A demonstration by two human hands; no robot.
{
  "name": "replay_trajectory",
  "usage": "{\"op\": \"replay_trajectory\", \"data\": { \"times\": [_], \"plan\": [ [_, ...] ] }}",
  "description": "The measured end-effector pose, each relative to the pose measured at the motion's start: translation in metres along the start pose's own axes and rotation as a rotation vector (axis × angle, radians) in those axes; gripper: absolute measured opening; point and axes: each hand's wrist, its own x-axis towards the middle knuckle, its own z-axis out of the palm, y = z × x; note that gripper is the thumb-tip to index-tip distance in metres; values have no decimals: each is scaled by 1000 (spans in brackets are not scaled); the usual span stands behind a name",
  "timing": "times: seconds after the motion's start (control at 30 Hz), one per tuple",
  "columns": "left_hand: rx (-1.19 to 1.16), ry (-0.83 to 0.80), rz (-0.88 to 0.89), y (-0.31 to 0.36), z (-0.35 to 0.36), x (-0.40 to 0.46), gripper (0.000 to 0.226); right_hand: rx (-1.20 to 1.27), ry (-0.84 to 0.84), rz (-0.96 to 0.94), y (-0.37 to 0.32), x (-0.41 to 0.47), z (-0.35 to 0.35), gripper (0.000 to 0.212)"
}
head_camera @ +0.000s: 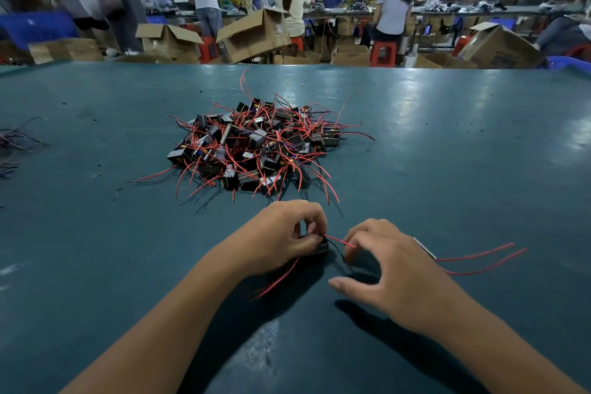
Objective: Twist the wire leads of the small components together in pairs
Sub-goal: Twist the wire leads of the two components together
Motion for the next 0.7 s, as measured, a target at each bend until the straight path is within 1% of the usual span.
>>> {"op": "replay_trajectory", "data": {
  "times": [0.1,0.17,0.27,0.37,0.5,0.53,0.6,0.7],
  "plan": [
    [-39,-29,-3,1,-3,-1,12,-62,18,5,2,1,1,15],
    [-53,-47,-7,2,-4,-3,13,-78,56,18,4,1,-3,12],
    [-51,-75,12,4,-4,-4,12,-64,120,32,8,2,-9,8],
    [-42,-102,44,5,-2,-3,4,-29,148,86,10,4,-11,6],
    [-77,-109,64,5,1,-1,9,11,171,120,9,7,-11,6],
    [-75,-105,74,5,1,-1,8,22,169,120,9,7,-13,8],
    [-71,-99,66,4,2,-1,6,37,150,141,13,7,-20,24],
    [-71,-77,42,3,4,-1,19,-3,67,220,24,2,-34,48]
  ]
}}
